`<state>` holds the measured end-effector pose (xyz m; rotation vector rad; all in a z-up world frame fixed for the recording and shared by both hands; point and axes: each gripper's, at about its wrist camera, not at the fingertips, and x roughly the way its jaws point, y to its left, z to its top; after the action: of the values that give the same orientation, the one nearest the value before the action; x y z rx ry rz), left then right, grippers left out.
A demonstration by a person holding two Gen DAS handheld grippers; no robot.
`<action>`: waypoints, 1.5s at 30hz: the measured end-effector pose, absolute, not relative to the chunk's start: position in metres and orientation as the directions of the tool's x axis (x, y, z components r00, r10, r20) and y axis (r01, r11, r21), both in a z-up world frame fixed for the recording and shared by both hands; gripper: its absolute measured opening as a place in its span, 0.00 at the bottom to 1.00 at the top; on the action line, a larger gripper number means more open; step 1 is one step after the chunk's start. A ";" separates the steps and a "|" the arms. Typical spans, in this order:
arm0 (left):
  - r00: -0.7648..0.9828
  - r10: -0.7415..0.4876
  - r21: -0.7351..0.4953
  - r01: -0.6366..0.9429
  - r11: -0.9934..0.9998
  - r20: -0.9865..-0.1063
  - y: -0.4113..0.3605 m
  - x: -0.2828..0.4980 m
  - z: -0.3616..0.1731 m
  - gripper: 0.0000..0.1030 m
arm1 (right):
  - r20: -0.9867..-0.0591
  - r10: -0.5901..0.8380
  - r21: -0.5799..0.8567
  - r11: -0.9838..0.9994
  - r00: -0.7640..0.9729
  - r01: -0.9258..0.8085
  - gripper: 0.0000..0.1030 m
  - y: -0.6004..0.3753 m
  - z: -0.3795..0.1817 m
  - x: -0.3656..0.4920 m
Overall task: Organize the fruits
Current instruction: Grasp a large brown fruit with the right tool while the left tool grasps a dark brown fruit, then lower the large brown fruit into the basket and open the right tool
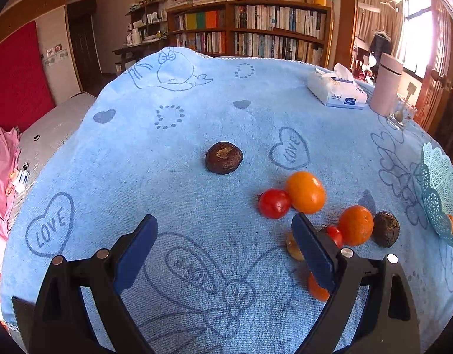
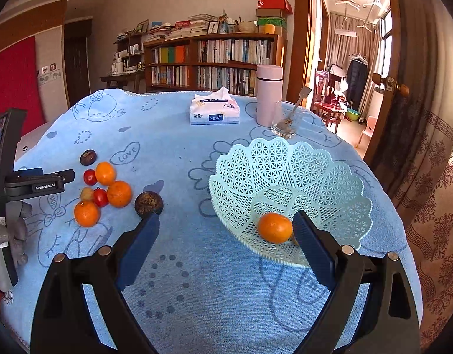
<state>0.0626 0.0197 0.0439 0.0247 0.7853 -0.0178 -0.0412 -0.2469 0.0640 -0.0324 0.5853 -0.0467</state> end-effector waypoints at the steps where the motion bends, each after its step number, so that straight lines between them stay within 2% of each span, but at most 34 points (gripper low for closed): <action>1: 0.700 -0.008 0.015 0.026 1.000 -0.714 0.020 0.066 0.041 0.89 | -0.556 -0.043 -0.049 0.999 0.830 0.019 0.90 -0.242 0.062 -0.041; 10: 0.689 0.026 0.006 -0.031 0.999 -0.724 0.028 0.118 0.036 0.88 | -0.596 0.018 -0.052 0.997 0.803 -0.061 0.90 -0.219 0.051 -0.037; 11: 0.686 0.034 0.013 -0.036 0.999 -0.727 0.029 0.125 0.035 0.85 | -0.599 0.022 -0.054 0.996 0.800 -0.068 0.90 -0.218 0.051 -0.037; 13: 0.673 0.037 0.015 -0.039 0.999 -0.739 0.031 0.140 0.031 0.74 | -0.607 0.035 -0.052 0.995 0.794 -0.083 0.90 -0.215 0.050 -0.035; 16: 0.650 0.013 -0.008 -0.029 1.000 -0.760 0.035 0.157 0.022 0.67 | -0.632 0.074 -0.020 0.993 0.771 -0.112 0.90 -0.214 0.050 -0.028; 20: 0.634 -0.020 -0.030 -0.005 1.000 -0.773 0.033 0.170 0.018 0.66 | -0.673 0.140 0.035 0.987 0.727 -0.158 0.90 -0.210 0.049 -0.014; 21: 0.634 -0.020 -0.021 0.006 1.000 -0.773 0.031 0.172 0.017 0.61 | -0.679 0.151 0.042 0.985 0.718 -0.167 0.90 -0.208 0.048 -0.010; 22: 0.634 -0.016 -0.012 0.011 1.000 -0.773 0.029 0.173 0.017 0.49 | -0.685 0.156 0.045 0.984 0.712 -0.173 0.90 -0.206 0.048 -0.006; 24: 0.640 -0.033 -0.024 0.023 0.999 -0.768 0.028 0.173 0.019 0.40 | -0.693 0.155 0.038 0.983 0.704 -0.179 0.90 -0.201 0.047 0.003; 28: 0.659 -0.080 -0.065 0.046 0.997 -0.748 0.031 0.161 0.024 0.40 | -0.715 0.156 0.023 0.980 0.682 -0.200 0.88 -0.188 0.041 0.023; 35: 0.722 -0.126 -0.138 0.042 0.989 -0.681 0.046 0.131 0.043 0.40 | -0.765 0.122 0.000 0.982 0.632 -0.189 0.63 -0.174 0.021 0.062; 43: 0.746 -0.155 -0.202 0.028 0.979 -0.647 0.062 0.110 0.050 0.40 | -0.806 0.094 0.002 0.988 0.585 -0.156 0.47 -0.170 0.001 0.092; 44: 0.746 -0.155 -0.204 0.027 0.979 -0.648 0.062 0.108 0.049 0.40 | -0.806 0.100 0.010 0.988 0.583 -0.156 0.40 -0.170 0.002 0.092; 45: 0.745 -0.155 -0.203 0.026 0.979 -0.648 0.062 0.107 0.049 0.40 | -0.807 0.103 0.014 0.988 0.581 -0.156 0.40 -0.170 0.003 0.091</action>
<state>0.1071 0.0624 0.0488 -0.1859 0.7240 -0.0998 0.0908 -0.1703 0.0033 -0.0602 0.9390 0.1512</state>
